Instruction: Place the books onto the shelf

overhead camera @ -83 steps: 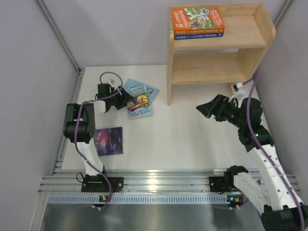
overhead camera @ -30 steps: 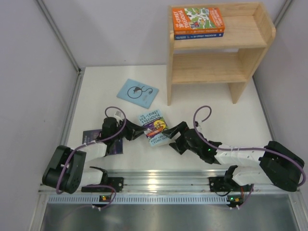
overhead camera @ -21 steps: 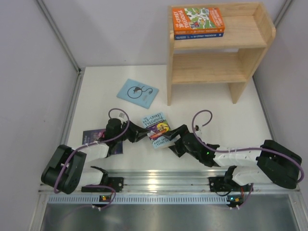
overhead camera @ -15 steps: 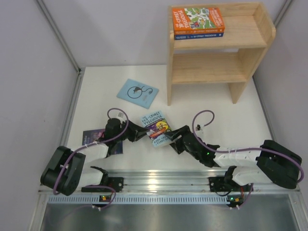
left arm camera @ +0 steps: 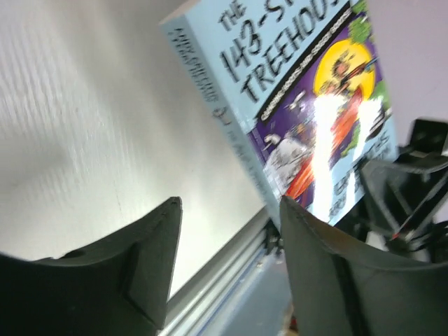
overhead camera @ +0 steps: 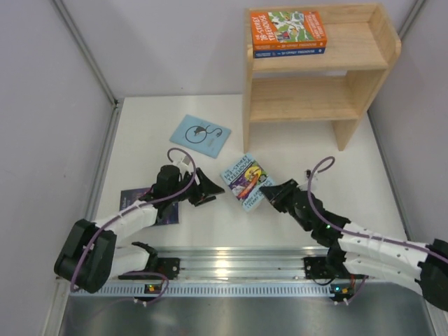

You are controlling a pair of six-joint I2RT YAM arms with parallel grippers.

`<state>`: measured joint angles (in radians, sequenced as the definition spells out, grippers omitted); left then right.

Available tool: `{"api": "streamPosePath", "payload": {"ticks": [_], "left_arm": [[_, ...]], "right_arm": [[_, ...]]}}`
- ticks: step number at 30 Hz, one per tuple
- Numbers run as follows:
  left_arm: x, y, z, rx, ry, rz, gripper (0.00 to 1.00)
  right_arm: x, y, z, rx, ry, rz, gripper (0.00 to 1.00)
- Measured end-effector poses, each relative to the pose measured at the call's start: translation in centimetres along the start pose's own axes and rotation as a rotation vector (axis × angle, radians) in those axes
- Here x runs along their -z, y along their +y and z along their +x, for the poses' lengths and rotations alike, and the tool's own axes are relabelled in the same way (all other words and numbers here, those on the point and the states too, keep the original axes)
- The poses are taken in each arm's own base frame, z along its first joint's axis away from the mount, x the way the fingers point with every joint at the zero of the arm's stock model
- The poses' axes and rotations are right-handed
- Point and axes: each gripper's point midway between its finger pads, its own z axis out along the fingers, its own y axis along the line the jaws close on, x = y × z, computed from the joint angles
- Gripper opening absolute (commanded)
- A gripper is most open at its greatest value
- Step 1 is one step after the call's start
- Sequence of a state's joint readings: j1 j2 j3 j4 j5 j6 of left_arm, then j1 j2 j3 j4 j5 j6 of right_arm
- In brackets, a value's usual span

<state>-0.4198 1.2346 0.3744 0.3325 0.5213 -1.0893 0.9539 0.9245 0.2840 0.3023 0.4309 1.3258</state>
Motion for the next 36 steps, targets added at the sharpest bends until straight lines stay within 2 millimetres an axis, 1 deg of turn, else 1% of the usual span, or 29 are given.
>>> {"api": "streamPosePath", "payload": {"ticks": [2, 4, 7, 10, 12, 16, 19, 24, 26, 28, 32, 36], "left_arm": [[0.6, -0.9, -0.5, -0.115, -0.006, -0.001, 0.71], [1.3, -1.6, -1.0, -0.214, -0.02, 0.007, 0.74], [2.0, -2.0, -1.4, -0.302, -0.012, 0.033, 0.75], [2.2, -1.9, -1.0, -0.327, 0.038, 0.07, 0.76], [2.3, -2.4, -0.5, -0.334, 0.074, 0.109, 0.77], [2.7, -4.1, 0.1, -0.366, 0.112, 0.203, 0.78], [3.2, -5.5, 0.4, -0.385, 0.132, 0.263, 0.78], [4.0, -8.3, 0.1, -0.448, 0.142, 0.34, 0.79], [4.4, -9.1, 0.1, -0.48, 0.146, 0.362, 0.79], [4.7, -9.6, 0.2, -0.509, 0.155, 0.377, 0.79], [5.0, -10.1, 1.2, -0.521, 0.199, 0.412, 0.78], [5.7, -10.9, 2.0, -0.503, 0.236, 0.454, 0.75]], "right_arm": [[0.9, 0.3, -1.9, 0.073, -0.02, -0.01, 0.0], [1.9, 1.1, -3.7, 0.134, -0.019, -0.03, 0.0], [3.5, 2.6, -6.1, 0.207, 0.006, -0.07, 0.0], [4.8, 4.1, -7.1, 0.267, 0.069, -0.118, 0.0], [5.7, 5.0, -7.0, 0.313, 0.129, -0.15, 0.0], [7.6, 6.4, -5.1, 0.39, 0.272, -0.232, 0.0], [8.6, 6.4, -4.1, 0.417, 0.336, -0.263, 0.0], [9.8, 6.4, -2.6, 0.423, 0.425, -0.304, 0.0], [10.3, 6.7, -2.2, 0.422, 0.453, -0.327, 0.0], [10.9, 7.0, -1.8, 0.417, 0.477, -0.354, 0.0], [12.1, 8.1, -1.3, 0.413, 0.511, -0.424, 0.0], [12.6, 8.8, -1.2, 0.411, 0.529, -0.458, 0.0]]}}
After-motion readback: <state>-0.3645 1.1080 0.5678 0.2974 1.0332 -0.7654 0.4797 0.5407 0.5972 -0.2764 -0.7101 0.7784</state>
